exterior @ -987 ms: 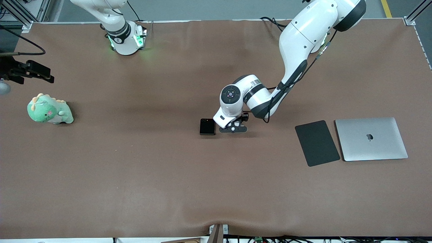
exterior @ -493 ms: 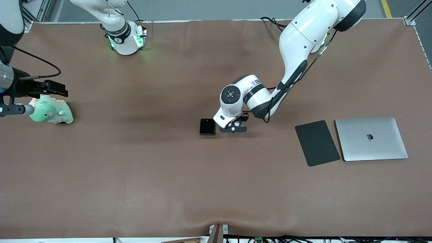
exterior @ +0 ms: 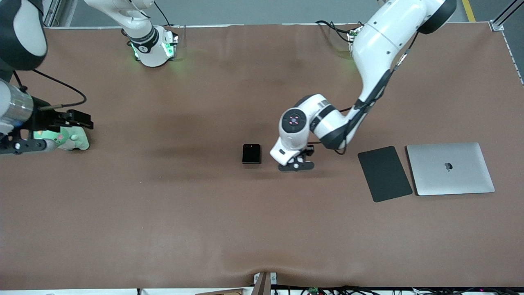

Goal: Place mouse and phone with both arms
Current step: 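Carry the mouse to the pad while the right gripper reaches the phone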

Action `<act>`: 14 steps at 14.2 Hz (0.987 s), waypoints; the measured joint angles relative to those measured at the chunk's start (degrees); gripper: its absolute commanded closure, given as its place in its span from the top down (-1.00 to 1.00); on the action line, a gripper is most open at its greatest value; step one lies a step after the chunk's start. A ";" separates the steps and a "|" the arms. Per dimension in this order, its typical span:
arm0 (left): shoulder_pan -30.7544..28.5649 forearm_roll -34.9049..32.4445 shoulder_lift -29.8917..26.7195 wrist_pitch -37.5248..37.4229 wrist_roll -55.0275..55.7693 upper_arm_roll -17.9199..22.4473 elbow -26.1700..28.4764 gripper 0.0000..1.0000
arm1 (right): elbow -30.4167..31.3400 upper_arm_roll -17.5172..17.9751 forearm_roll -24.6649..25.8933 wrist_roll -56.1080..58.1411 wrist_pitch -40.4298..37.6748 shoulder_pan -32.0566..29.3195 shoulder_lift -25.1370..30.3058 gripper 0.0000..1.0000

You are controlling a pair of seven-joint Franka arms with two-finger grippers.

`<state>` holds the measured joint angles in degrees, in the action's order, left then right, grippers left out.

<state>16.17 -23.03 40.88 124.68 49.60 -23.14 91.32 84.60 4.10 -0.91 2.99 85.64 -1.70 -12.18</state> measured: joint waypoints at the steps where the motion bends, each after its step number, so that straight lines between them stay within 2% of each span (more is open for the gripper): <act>1: -2.42 0.00 -0.98 -0.02 -2.34 0.02 -0.02 -0.24 | -0.01 0.02 -0.13 0.00 0.88 0.61 -1.06 1.00; 5: -10.34 -0.01 -4.48 -0.38 -9.70 0.01 0.32 -0.24 | -0.02 0.10 -0.73 -0.03 3.74 4.02 -3.66 1.00; 7: -13.35 -0.01 -5.64 -0.95 -12.24 0.02 0.49 -0.31 | -0.02 0.18 -0.86 -0.05 5.44 6.45 -4.33 1.00; 14: -24.00 -0.02 -8.37 -3.44 -23.73 -0.10 1.25 -0.31 | 0.02 0.22 -1.05 -0.35 6.78 13.31 -10.03 1.00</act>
<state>-7.83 -23.05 32.51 121.25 25.87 -23.24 92.57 84.62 4.32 -1.95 2.64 92.43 11.61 -22.21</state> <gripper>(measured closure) 0.379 0.000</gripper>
